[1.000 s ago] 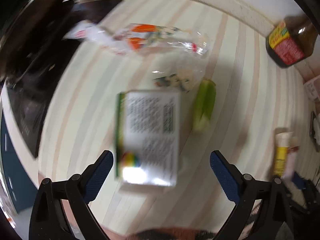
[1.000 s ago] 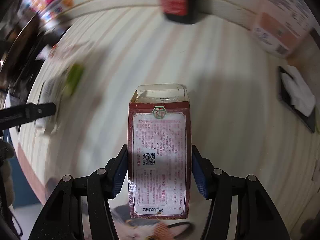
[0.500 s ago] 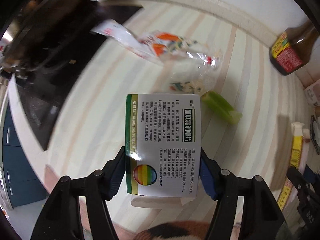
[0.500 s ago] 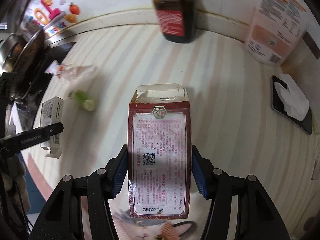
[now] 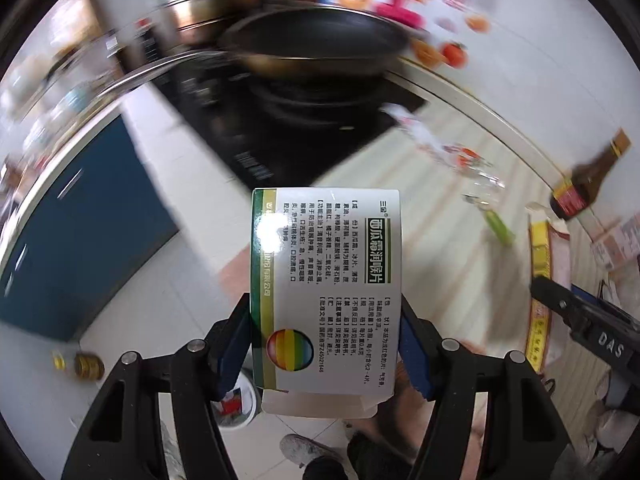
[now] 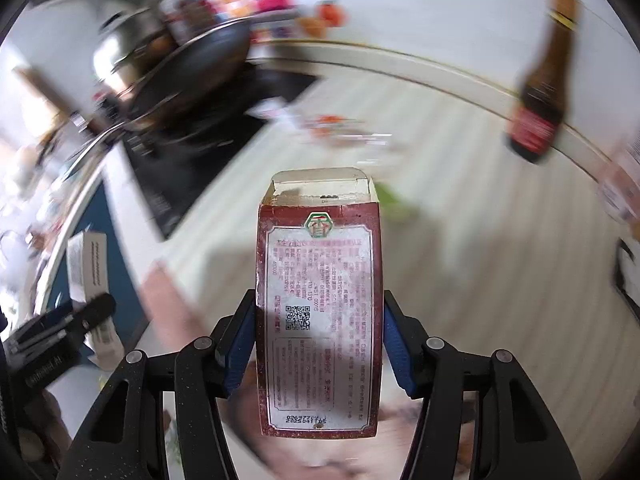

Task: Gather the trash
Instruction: 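Carry both boxes down over the white bin, then open both tools to drop the boxes into the bin, then move both tools back up over the counter, then grasp the green celery piece with the right tool while the left tool grasps the white snack wrapper, then carry the celery piece and snack wrapper down over the white bin, then open both tools to drop the celery and wrapper into the bin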

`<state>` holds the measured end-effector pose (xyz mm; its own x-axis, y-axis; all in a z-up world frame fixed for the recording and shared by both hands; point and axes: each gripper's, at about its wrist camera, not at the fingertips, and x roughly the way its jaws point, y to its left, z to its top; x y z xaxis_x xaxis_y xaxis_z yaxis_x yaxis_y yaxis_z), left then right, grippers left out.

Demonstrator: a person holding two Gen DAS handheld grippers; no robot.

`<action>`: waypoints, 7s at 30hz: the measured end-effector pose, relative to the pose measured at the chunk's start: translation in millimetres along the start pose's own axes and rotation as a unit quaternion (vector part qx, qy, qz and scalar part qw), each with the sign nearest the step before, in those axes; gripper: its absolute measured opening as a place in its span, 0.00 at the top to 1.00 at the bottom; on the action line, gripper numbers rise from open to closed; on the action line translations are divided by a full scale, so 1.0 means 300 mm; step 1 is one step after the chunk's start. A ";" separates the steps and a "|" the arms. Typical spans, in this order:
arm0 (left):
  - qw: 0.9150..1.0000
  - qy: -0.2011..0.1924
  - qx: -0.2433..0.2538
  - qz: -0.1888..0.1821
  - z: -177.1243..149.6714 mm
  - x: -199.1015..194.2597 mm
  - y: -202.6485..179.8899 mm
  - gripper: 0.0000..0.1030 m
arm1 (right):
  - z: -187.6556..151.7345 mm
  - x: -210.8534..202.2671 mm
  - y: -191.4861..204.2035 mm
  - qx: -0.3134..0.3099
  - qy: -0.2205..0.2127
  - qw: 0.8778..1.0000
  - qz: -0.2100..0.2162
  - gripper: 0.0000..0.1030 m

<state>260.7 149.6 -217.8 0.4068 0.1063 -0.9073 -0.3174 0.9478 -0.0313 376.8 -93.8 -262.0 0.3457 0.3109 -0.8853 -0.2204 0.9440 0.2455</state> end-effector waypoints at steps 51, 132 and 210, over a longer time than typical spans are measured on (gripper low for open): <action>0.905 0.213 -0.368 0.023 -1.375 1.266 1.192 0.37 | -1.469 1.894 0.987 -0.329 0.340 0.877 0.082 0.41; 0.986 0.135 -0.094 0.023 0.264 0.421 -0.423 0.00 | 0.307 0.448 -0.289 -0.054 0.047 0.997 -0.031 0.79; 0.860 0.230 -0.432 -0.148 -1.401 1.494 1.208 0.99 | -1.440 2.020 0.954 -0.237 0.394 0.878 0.133 0.81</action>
<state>-32.1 414.3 -811.9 0.2596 -0.4193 -0.8699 -0.8569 0.3154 -0.4077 129.4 317.3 -898.9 -0.4728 0.1643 -0.8657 -0.6176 0.6390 0.4585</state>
